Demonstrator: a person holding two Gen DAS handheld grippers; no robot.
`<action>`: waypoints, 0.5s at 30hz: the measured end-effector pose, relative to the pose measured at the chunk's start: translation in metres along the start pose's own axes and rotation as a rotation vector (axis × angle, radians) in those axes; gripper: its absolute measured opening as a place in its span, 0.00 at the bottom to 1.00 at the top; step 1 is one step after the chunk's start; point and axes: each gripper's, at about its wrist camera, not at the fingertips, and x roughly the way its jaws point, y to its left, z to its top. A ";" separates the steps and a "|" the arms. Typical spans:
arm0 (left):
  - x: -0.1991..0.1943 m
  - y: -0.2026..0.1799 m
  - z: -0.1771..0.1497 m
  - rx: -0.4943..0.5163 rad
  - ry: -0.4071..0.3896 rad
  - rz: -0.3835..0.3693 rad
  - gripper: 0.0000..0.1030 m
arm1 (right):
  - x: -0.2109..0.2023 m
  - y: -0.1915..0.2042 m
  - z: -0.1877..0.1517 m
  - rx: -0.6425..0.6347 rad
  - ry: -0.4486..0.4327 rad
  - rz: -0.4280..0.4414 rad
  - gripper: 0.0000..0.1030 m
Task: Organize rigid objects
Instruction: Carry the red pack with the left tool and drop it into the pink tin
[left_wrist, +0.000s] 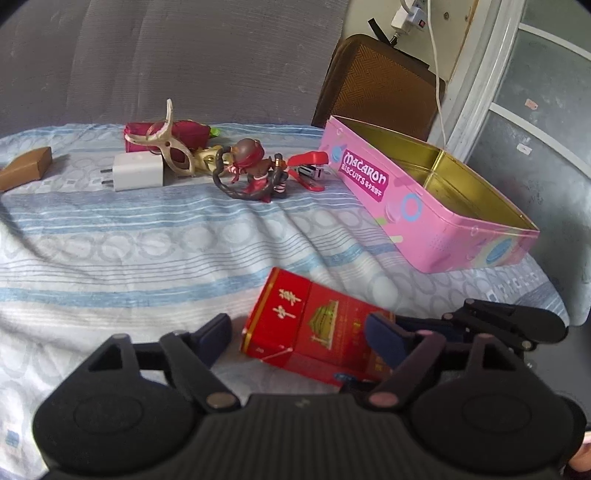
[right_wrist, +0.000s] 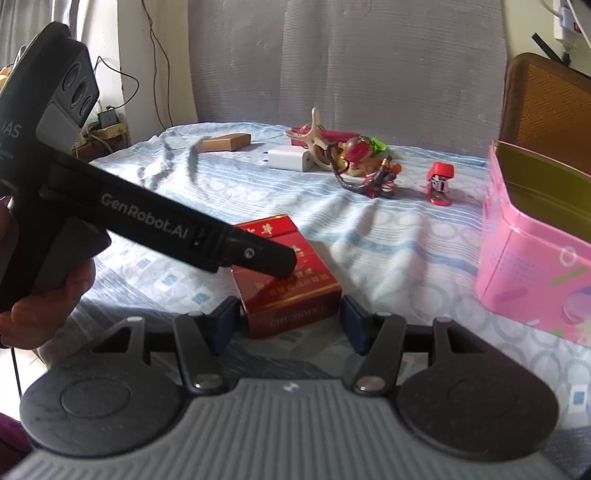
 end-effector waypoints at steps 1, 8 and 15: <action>-0.003 0.000 0.001 0.004 -0.007 0.004 0.83 | 0.000 0.000 0.000 -0.003 0.001 -0.003 0.61; -0.019 0.015 0.014 -0.023 -0.067 0.040 0.89 | 0.000 0.005 0.000 -0.031 0.005 -0.003 0.74; 0.002 0.029 0.010 -0.075 0.004 -0.021 0.62 | 0.010 0.004 0.006 -0.031 0.027 -0.004 0.78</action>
